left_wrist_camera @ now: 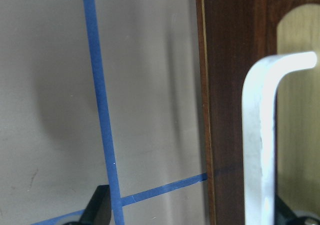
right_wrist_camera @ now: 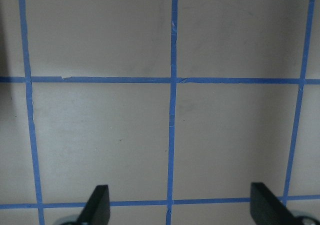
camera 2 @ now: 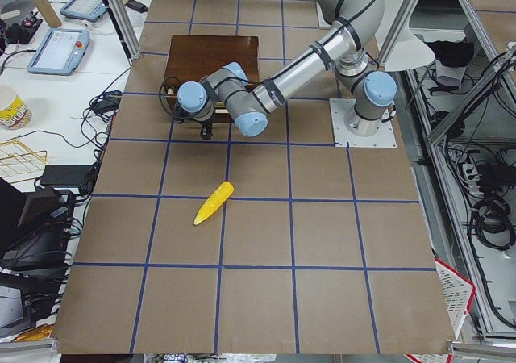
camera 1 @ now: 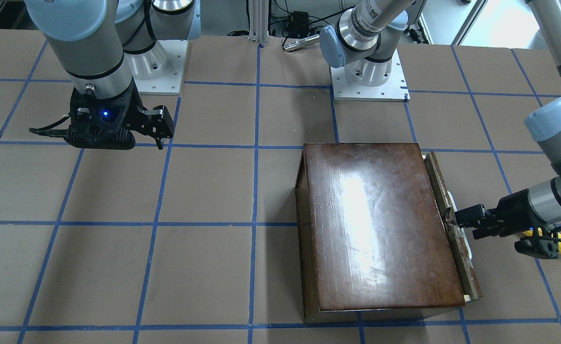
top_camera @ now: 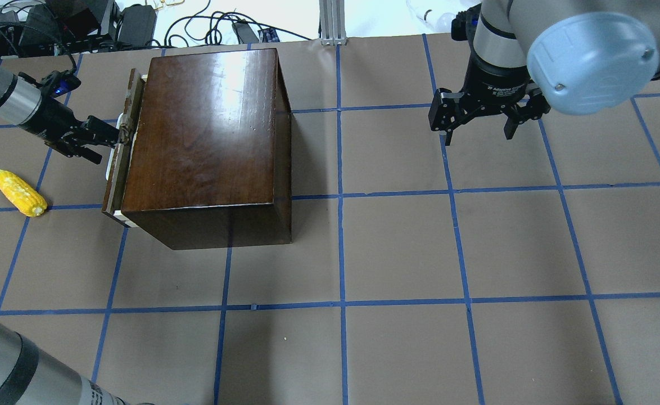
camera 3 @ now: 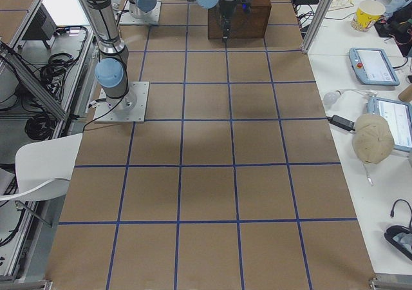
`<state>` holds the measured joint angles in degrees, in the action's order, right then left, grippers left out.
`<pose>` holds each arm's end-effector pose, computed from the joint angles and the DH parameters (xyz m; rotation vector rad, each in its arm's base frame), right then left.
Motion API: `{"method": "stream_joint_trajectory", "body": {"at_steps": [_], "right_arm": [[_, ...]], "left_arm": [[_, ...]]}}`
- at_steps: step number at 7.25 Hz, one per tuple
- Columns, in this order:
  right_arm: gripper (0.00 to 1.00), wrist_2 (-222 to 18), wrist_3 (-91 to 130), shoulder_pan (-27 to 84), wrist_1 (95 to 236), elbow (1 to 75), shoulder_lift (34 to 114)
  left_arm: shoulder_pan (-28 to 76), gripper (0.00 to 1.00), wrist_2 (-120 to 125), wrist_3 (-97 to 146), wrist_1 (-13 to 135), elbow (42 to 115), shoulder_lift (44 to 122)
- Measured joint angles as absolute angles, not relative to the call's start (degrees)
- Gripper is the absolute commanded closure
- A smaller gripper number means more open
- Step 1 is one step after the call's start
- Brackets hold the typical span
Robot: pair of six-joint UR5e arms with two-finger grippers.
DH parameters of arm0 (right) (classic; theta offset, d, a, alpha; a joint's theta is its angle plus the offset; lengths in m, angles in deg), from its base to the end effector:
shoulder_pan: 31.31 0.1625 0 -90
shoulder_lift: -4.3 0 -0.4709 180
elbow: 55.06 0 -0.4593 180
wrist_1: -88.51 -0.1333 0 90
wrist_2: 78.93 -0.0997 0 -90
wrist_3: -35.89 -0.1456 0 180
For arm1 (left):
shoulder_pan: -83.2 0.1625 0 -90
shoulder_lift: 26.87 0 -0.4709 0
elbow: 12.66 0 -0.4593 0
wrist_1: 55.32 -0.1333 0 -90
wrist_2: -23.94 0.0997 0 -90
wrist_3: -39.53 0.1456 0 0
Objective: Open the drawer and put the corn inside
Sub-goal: 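Pull the drawer outward from the cabinet with the left gripper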
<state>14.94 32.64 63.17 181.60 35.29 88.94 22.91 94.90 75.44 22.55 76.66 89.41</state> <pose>0.1695 -0.5825 0.4360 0.0353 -3.0703 -0.0631 0.1838 -0.6868 0.2292 -0.0939 -2.7357 -0.0229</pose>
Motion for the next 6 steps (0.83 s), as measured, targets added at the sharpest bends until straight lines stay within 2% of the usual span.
{"method": "stream_joint_trajectory", "body": {"at_steps": [6], "right_arm": [[0.0,14.94,32.64,63.17,181.61,35.29,88.94]], "left_arm": [[23.76,0.0,95.44,77.45,22.84,75.13,89.56]]}}
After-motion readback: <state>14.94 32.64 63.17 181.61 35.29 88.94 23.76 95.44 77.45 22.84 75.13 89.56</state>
